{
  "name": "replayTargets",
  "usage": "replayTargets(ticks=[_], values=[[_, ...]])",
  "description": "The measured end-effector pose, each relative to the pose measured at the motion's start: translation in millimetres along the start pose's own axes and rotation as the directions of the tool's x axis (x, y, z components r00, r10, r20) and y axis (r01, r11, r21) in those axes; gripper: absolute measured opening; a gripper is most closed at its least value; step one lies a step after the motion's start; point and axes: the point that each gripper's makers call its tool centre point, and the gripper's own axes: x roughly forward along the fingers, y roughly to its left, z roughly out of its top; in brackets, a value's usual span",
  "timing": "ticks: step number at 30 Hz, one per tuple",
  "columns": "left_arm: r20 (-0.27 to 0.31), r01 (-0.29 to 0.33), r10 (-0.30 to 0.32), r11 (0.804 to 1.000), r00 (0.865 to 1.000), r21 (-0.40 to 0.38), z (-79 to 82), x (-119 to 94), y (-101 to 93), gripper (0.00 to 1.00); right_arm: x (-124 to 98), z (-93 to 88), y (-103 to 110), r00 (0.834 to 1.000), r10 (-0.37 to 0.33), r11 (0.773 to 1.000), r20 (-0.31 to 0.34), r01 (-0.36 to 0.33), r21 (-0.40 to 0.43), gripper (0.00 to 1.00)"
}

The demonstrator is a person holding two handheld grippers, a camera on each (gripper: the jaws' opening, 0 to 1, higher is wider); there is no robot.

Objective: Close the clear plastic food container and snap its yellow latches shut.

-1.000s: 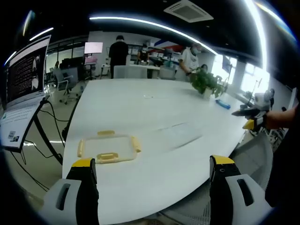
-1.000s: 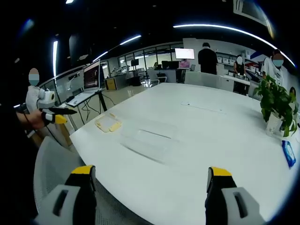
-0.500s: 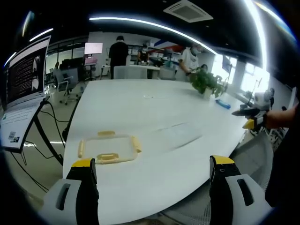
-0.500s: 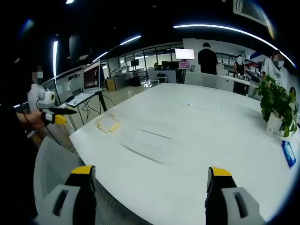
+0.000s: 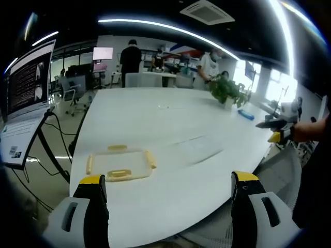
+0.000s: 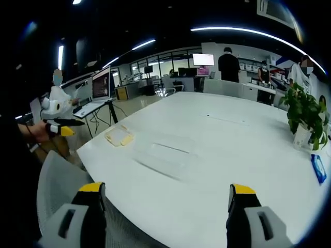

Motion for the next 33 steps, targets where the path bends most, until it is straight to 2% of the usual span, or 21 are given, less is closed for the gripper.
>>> replayTargets(ticks=[24,33], values=[[-0.006,0.012,-0.012,1.000,1.000,0.012,2.0,2,5.8,0.99,5,2.2,4,1.000,-0.002,1.000,0.007,0.002,0.005,1.00],[-0.006,0.009,-0.009,1.000,1.000,0.011,4.2,1,19.5,0.99,14,5.9,12,1.000,0.001,1.000,0.009,-0.001,0.008,1.00]])
